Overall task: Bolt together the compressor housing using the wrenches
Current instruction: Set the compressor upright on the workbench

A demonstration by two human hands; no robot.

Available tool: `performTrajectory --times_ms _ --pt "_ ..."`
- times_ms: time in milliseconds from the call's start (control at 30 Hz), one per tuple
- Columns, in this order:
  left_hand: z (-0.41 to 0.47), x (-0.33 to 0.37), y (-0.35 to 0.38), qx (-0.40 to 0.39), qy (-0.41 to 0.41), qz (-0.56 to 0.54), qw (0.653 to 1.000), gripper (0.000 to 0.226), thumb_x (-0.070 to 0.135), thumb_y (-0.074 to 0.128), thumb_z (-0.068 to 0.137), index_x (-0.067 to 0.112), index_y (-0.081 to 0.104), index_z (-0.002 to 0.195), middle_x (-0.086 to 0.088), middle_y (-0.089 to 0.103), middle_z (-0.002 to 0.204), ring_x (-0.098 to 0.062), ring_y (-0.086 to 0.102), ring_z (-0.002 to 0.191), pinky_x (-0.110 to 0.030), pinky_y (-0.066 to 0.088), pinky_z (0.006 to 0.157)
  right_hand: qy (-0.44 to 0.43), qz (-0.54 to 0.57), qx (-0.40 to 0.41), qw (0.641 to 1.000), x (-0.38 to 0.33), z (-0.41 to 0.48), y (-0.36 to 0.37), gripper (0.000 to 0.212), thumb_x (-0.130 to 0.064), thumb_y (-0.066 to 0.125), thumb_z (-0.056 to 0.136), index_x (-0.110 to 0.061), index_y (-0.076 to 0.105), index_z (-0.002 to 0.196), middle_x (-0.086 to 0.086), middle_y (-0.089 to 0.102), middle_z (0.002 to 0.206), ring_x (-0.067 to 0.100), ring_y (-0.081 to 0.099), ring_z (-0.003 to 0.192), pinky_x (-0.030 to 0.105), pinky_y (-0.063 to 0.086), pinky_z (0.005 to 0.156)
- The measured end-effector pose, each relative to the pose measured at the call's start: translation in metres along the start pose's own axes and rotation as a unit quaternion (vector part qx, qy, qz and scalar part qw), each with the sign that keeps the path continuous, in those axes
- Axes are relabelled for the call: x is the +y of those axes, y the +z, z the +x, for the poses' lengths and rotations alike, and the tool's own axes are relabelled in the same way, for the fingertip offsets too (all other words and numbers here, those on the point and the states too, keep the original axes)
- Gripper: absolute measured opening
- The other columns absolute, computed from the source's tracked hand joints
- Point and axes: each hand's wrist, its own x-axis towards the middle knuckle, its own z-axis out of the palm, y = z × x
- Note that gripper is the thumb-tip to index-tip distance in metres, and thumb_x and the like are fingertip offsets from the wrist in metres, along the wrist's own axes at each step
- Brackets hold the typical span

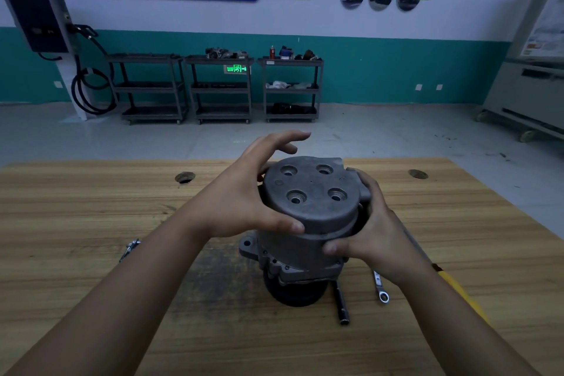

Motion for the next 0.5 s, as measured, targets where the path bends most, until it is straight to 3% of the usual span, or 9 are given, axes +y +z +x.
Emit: performTrajectory --times_ms 200,300,367,433,500 --pt "0.002 -0.003 0.0 -0.009 -0.003 -0.024 1.0 0.096 0.026 0.088 0.053 0.061 0.036 0.125 0.029 0.038 0.131 0.008 0.048 0.117 -0.017 0.05 0.084 0.007 -0.003 0.022 1.0 0.007 0.0 0.006 0.116 -0.05 0.091 0.029 -0.057 0.025 0.124 -0.039 0.053 0.114 -0.011 0.051 0.113 0.03 0.052 0.091" --pt "-0.005 -0.008 0.001 0.021 -0.011 -0.007 1.0 0.097 0.044 0.087 0.048 0.061 0.034 0.127 0.028 0.037 0.136 0.016 0.037 0.124 -0.019 0.045 0.093 0.009 -0.008 0.017 1.0 0.012 0.002 0.008 0.118 -0.052 0.09 0.03 -0.059 0.023 0.127 -0.034 0.052 0.121 -0.003 0.05 0.119 0.029 0.051 0.091" --pt "-0.015 -0.017 0.008 0.087 -0.03 -0.007 0.996 0.105 0.061 0.084 0.039 0.064 0.028 0.129 0.032 0.031 0.139 0.023 0.027 0.125 -0.011 0.036 0.09 0.042 0.05 0.057 0.996 0.015 0.005 0.005 0.118 -0.061 0.084 0.033 -0.05 0.028 0.136 -0.023 0.051 0.133 0.007 0.048 0.126 0.031 0.05 0.093" --pt "-0.028 -0.031 0.024 0.158 -0.075 -0.076 0.982 0.118 0.07 0.081 0.03 0.064 0.021 0.131 0.029 0.027 0.144 0.011 0.027 0.132 -0.016 0.033 0.097 0.044 0.104 0.137 0.984 0.021 0.002 0.0 0.1 -0.086 0.06 0.051 -0.039 0.039 0.137 -0.014 0.05 0.139 0.007 0.043 0.131 0.031 0.038 0.104" --pt "-0.038 -0.044 0.043 0.193 -0.137 -0.181 0.955 0.125 0.074 0.078 0.025 0.059 0.018 0.134 0.023 0.032 0.141 -0.002 0.033 0.131 -0.029 0.034 0.101 0.057 0.107 0.204 0.972 0.032 -0.005 0.003 0.066 -0.081 0.035 0.076 -0.042 0.049 0.127 -0.016 0.057 0.129 0.005 0.049 0.124 0.031 0.036 0.103"
